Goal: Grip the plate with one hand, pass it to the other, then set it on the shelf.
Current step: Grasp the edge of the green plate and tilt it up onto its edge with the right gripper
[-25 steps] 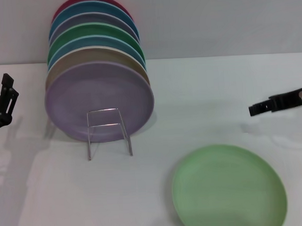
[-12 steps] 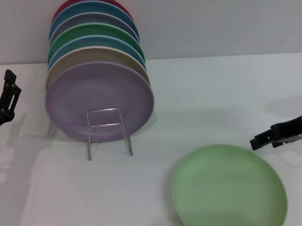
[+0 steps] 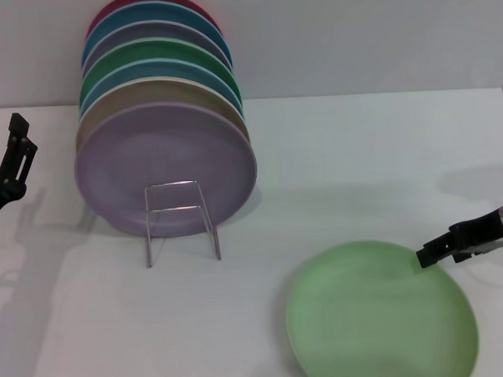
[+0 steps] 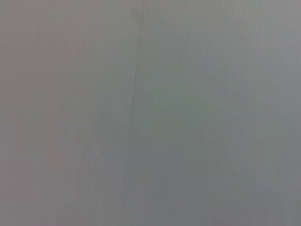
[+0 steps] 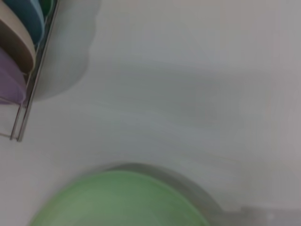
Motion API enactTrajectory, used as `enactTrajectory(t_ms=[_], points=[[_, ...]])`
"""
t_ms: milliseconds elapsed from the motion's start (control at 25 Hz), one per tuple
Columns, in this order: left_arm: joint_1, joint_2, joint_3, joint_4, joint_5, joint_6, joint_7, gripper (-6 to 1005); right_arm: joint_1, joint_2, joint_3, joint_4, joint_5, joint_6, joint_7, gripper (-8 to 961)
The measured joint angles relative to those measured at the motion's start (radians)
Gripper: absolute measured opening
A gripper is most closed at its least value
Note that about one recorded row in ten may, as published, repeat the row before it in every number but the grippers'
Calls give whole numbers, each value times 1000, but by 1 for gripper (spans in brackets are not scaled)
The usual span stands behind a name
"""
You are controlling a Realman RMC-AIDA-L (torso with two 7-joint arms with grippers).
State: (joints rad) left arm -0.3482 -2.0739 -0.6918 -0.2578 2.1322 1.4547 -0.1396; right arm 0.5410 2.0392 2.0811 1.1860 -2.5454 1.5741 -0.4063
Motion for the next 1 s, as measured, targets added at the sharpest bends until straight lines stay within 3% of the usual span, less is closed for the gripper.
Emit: enactTrajectory(t_ms=[880,1000], points=[[0,0,0,0,0,7,0,775,26,2,-10,-66,-42,-5,-13,487],[0,0,0,0,0,7,0,775,27,3,-10,-71,-42,-5,-12,414]])
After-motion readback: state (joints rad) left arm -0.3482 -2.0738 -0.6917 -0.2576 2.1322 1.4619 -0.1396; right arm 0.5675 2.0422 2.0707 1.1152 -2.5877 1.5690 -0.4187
